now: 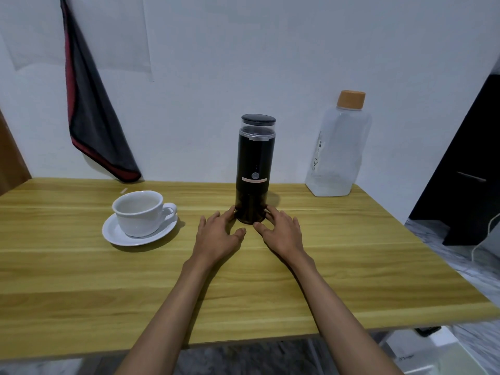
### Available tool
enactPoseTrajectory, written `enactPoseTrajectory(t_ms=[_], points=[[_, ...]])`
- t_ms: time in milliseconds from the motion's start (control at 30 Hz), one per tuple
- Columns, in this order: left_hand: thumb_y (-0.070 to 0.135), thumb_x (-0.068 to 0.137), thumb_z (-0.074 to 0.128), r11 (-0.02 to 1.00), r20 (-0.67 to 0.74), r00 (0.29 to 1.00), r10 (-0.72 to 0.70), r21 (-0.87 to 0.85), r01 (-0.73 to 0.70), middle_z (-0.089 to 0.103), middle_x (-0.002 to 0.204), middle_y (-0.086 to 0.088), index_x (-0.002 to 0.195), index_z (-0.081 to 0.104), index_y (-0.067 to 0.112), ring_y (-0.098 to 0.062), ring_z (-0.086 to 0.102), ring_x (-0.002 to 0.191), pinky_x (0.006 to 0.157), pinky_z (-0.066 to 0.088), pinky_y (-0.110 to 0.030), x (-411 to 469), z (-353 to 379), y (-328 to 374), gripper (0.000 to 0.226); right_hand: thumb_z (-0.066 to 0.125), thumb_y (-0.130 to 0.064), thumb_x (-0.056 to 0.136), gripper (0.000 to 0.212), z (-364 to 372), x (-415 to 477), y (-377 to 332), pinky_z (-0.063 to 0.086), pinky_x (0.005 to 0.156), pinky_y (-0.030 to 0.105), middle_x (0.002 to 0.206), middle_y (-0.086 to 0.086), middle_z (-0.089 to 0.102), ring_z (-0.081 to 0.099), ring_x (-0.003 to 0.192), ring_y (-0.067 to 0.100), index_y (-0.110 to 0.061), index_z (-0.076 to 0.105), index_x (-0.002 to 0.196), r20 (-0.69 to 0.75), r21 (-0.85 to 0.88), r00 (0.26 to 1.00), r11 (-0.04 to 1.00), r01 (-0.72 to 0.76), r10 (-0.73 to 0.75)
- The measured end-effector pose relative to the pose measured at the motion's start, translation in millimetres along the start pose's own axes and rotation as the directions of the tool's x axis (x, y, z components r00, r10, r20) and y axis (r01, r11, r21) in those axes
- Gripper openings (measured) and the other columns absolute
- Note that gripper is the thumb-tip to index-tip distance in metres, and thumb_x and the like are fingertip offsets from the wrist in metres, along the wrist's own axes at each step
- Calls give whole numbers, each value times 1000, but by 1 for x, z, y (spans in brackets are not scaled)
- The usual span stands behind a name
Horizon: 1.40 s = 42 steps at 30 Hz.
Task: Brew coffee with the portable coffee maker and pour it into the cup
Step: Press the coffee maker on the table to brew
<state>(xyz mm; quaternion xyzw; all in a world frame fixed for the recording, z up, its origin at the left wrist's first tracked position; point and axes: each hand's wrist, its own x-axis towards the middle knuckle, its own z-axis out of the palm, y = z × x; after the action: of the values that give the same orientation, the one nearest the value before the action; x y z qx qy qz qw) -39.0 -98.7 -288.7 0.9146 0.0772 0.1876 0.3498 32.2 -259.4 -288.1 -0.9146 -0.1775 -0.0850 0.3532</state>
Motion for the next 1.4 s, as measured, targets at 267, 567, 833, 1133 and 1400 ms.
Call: enactPoseTrajectory(t_ms=[267, 567, 833, 1133, 1400], points=[[41, 93, 61, 1000, 0, 1000, 2, 0, -2, 53, 146, 4, 154, 30, 31, -23, 31, 146, 123, 4, -47, 0, -1, 1, 69, 60, -46, 94, 59, 0, 0, 1, 8, 123, 48, 140, -6, 59, 36, 143, 22, -31, 42, 148, 2, 4, 1000, 1000, -4, 4], [40, 94, 61, 1000, -1, 1000, 6, 5, -6, 52, 148, 3, 155, 29, 31, -22, 27, 148, 123, 3, -47, -1, -1, 2, 69, 61, -46, 94, 59, 1, 1, 2, 9, 122, 48, 140, -6, 59, 35, 144, 22, -31, 42, 148, -3, 7, 1000, 1000, -4, 4], [41, 94, 61, 1000, 6, 1000, 5, 15, -5, 49, 150, 2, 155, 29, 31, -22, 25, 149, 123, 4, -46, 0, -2, 2, 69, 60, -46, 94, 59, 0, 0, 0, 9, 122, 48, 140, -6, 59, 36, 143, 20, -30, 42, 148, -2, 3, 1000, 1000, -3, 3], [42, 93, 60, 1000, 6, 1000, 6, 28, -6, 49, 150, 2, 155, 28, 33, -23, 25, 149, 122, 2, -46, 2, 0, -1, 70, 61, -45, 94, 59, 1, 0, 0, 10, 122, 49, 140, -5, 59, 38, 142, 22, -30, 43, 148, -4, 6, 1000, 1000, -1, 1], [43, 93, 60, 999, 6, 1000, 6, 31, -6, 49, 150, 1, 155, 28, 32, -22, 24, 149, 122, 2, -46, 2, 1, -1, 70, 60, -46, 94, 60, 0, 0, 0, 10, 123, 49, 141, -6, 58, 37, 143, 21, -29, 41, 149, 2, -2, 1000, 1000, -6, 6]])
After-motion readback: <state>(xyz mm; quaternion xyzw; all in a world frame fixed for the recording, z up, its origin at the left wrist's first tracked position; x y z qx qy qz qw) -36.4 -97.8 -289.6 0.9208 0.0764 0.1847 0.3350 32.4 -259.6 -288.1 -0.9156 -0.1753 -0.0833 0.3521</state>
